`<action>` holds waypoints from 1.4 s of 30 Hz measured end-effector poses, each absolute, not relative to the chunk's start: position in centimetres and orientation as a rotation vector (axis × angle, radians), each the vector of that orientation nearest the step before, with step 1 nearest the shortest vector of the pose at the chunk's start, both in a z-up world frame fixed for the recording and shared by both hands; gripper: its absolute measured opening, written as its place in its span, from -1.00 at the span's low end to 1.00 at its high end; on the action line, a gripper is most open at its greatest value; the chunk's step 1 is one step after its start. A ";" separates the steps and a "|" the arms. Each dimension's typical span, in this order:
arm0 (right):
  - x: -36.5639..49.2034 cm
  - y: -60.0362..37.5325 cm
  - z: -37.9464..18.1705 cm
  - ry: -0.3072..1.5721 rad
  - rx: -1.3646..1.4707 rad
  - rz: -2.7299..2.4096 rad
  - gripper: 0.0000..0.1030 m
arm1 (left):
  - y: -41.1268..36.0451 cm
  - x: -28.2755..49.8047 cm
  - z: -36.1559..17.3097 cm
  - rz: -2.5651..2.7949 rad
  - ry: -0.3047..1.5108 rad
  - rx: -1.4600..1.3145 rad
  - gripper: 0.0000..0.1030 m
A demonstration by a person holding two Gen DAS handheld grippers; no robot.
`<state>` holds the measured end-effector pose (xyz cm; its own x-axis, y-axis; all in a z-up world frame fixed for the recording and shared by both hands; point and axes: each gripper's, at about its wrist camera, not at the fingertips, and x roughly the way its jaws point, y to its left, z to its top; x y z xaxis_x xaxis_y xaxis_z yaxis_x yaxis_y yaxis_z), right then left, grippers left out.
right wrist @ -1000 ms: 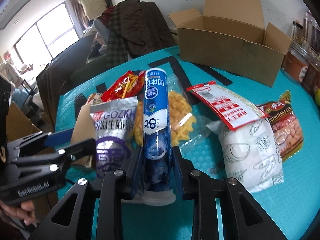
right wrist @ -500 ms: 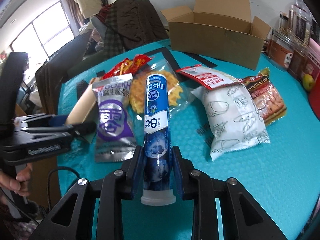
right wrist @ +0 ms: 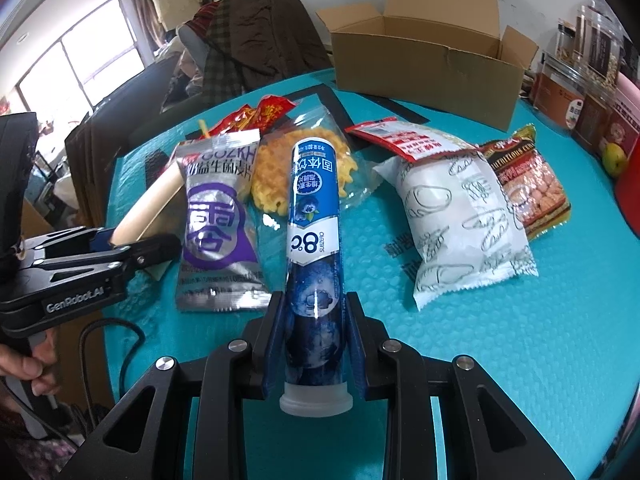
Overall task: Organize snacks
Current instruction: 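Lift and carry the gold box and blue tube over the cardboard box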
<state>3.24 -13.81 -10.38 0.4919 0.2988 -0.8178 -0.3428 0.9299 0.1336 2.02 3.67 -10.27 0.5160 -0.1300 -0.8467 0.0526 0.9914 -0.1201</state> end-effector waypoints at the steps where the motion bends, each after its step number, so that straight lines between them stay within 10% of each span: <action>1: 2.9 -14.0 -10.4 0.988 -0.051 0.391 -0.44 | 3.5 1.8 -10.3 -0.118 1.027 -0.077 -0.13; 42: 1.8 -13.3 -4.9 0.860 -0.070 0.458 -0.45 | 4.0 0.7 -4.4 -0.171 0.850 -0.096 -0.16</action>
